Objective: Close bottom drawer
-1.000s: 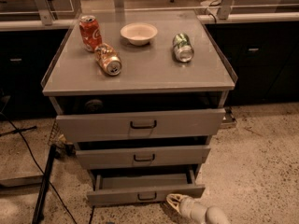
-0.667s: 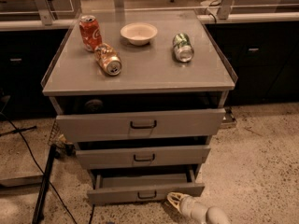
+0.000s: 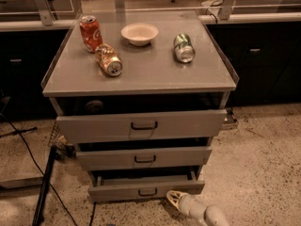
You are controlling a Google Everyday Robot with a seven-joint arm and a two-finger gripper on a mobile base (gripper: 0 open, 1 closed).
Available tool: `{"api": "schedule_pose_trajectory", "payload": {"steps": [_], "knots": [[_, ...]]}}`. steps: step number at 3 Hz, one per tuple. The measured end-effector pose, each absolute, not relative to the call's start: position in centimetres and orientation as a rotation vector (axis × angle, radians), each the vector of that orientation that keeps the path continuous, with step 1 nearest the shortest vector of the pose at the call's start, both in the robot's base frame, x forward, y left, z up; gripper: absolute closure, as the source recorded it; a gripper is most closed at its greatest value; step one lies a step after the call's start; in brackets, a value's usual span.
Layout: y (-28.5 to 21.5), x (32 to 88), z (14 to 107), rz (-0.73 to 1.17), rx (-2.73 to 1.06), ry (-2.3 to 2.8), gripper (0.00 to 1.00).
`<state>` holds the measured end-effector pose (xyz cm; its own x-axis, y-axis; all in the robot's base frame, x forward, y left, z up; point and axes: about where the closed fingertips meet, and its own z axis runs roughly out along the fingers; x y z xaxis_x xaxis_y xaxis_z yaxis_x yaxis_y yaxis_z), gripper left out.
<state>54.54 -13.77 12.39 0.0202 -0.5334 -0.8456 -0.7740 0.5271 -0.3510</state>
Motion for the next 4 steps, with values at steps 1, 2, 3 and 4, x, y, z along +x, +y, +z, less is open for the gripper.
{"api": "schedule_pose_trajectory", "payload": {"steps": [1, 2, 3, 4], "knots": [[-12.7, 55.7, 12.0, 0.269, -1.141, 1.634, 1.0], [-11.1, 57.2, 11.6, 0.28, -1.163, 1.619, 1.0], [-8.6, 59.3, 11.2, 0.299, -1.193, 1.595, 1.0], [-7.4, 60.2, 11.0, 0.308, -1.211, 1.585, 1.0]]}}
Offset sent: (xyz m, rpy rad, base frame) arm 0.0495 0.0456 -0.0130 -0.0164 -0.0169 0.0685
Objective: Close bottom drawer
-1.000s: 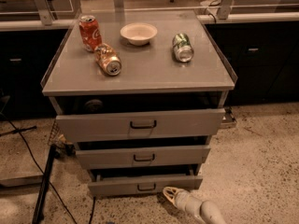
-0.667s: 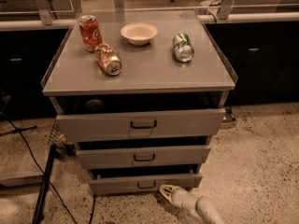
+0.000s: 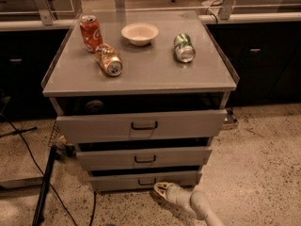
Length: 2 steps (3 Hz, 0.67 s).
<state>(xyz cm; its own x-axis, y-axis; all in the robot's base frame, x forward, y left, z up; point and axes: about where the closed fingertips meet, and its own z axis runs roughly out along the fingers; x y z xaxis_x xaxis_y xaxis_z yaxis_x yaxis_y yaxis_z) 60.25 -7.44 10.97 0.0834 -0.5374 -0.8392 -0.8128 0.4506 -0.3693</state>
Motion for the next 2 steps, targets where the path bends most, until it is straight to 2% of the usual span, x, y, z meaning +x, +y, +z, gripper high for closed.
{"api": "schedule_pose_trajectory", "payload": {"steps": [1, 2], "knots": [[-8.8, 58.5, 10.8, 0.329, -1.297, 1.628, 1.0], [-10.5, 54.4, 11.1, 0.397, -1.387, 1.701, 1.0]]}}
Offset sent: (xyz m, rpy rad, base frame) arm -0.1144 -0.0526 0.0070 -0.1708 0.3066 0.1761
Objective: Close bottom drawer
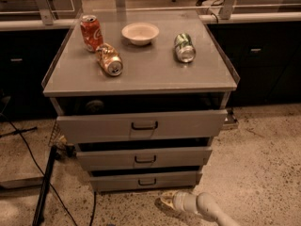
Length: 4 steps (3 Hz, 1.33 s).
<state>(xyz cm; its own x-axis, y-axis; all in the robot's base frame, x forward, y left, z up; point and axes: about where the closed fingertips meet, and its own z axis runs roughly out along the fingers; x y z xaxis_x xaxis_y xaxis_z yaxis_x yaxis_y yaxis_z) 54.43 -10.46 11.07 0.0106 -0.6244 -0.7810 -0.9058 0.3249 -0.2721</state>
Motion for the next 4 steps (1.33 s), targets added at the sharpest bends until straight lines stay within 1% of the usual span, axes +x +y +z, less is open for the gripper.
{"api": "schedule_pose_trajectory", "payload": {"steps": [1, 4], "knots": [[-11.43, 48.32, 11.65, 0.619, -1.475, 1.814, 0.97], [-11.09, 48.61, 11.5, 0.611, -1.467, 1.808, 0.28]]}}
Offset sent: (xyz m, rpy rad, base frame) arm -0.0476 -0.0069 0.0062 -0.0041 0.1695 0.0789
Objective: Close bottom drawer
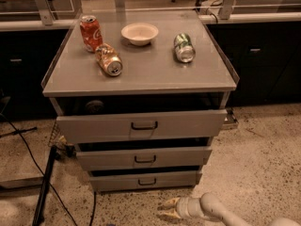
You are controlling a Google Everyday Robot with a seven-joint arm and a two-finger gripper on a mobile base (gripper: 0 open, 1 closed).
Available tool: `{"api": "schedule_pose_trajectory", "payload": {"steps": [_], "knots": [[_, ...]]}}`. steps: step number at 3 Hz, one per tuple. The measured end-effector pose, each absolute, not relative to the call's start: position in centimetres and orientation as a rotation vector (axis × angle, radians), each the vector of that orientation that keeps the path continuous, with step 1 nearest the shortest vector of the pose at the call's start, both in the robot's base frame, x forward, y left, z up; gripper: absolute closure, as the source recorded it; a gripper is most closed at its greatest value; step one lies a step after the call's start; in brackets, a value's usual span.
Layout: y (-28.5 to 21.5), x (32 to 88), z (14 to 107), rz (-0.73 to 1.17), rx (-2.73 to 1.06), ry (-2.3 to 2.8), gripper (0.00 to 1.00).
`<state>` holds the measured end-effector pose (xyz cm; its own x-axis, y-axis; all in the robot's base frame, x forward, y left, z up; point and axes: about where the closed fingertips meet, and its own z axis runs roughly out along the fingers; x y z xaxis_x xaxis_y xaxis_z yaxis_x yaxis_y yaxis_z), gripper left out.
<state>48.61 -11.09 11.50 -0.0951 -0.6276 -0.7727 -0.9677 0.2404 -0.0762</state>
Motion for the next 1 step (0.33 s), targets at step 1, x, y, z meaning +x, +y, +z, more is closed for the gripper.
{"api": "schedule_pose_trajectory", "payload": {"steps": [1], "knots": [[-11.09, 48.61, 11.5, 0.611, -1.467, 1.808, 0.0]]}}
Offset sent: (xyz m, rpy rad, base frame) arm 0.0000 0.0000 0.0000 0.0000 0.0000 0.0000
